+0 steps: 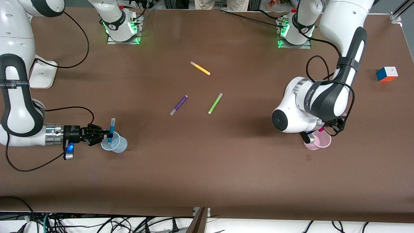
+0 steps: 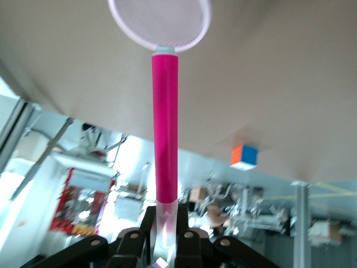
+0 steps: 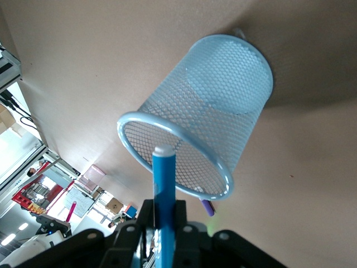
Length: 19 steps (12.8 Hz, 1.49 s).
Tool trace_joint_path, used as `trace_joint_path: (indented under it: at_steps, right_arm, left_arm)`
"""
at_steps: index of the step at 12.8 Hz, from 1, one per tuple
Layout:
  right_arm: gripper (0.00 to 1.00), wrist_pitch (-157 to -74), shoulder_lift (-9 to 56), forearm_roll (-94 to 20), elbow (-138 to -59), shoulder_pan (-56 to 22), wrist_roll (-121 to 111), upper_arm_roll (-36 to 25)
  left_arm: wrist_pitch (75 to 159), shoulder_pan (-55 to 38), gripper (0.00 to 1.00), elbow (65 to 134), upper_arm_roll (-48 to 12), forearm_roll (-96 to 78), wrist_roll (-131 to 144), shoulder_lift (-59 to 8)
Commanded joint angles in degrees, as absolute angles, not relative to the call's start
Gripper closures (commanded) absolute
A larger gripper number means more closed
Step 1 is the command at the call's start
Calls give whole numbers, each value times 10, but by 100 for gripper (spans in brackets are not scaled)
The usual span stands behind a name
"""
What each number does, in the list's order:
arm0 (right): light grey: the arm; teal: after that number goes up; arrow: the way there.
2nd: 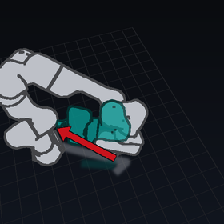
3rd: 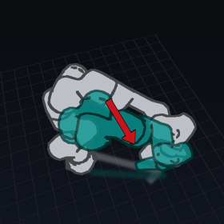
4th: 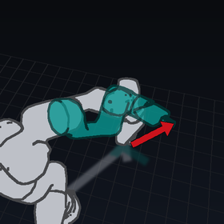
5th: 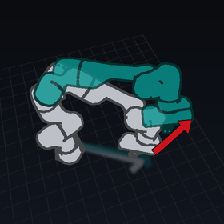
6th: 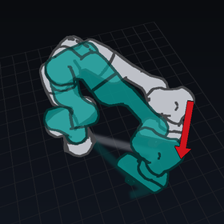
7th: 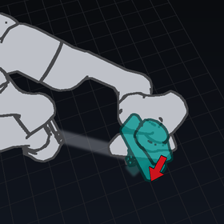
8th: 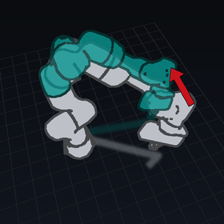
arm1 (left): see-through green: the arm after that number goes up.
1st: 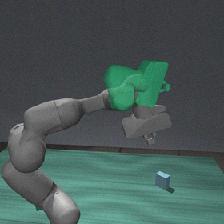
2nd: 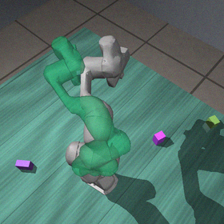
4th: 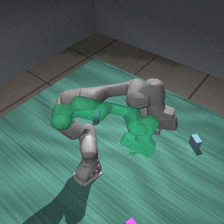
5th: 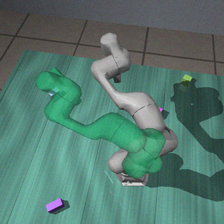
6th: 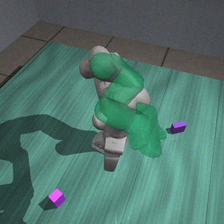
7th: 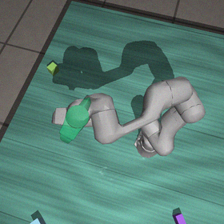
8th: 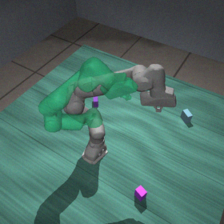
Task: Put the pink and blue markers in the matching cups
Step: 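Drop the blue marker into the blue cup while the left gripper carries pink, then release the pink marker into the pink cup with the left gripper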
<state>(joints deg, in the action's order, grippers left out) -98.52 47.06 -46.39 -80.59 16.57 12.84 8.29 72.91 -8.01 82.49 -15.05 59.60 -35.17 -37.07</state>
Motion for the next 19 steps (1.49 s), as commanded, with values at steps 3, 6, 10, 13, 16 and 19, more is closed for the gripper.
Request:
trace_joint_path:
  at_steps: [3,6,10,13,16,19]
  right_arm:
    - [20,-975,485,-473,-782,179,127,95]
    - [20,-950,475,-457,-745,178,141,93]
    - [19,-926,410,-246,-686,159,136,106]
    - [15,-881,326,-94,-687,120,136,110]
    - [2,-797,247,-28,-689,105,138,110]
    - [1,-740,186,19,-689,84,138,111]
  left_arm:
    - [715,-101,100,809,-146,721,-372,-439]
    - [718,-100,100,814,-145,749,-372,-473]
    - [719,-101,100,814,-145,753,-360,-508]
    - [720,-106,65,813,-145,753,-347,-514]
    - [715,-120,0,815,-145,753,-312,-513]
    - [713,-120,0,808,-146,746,-301,-498]
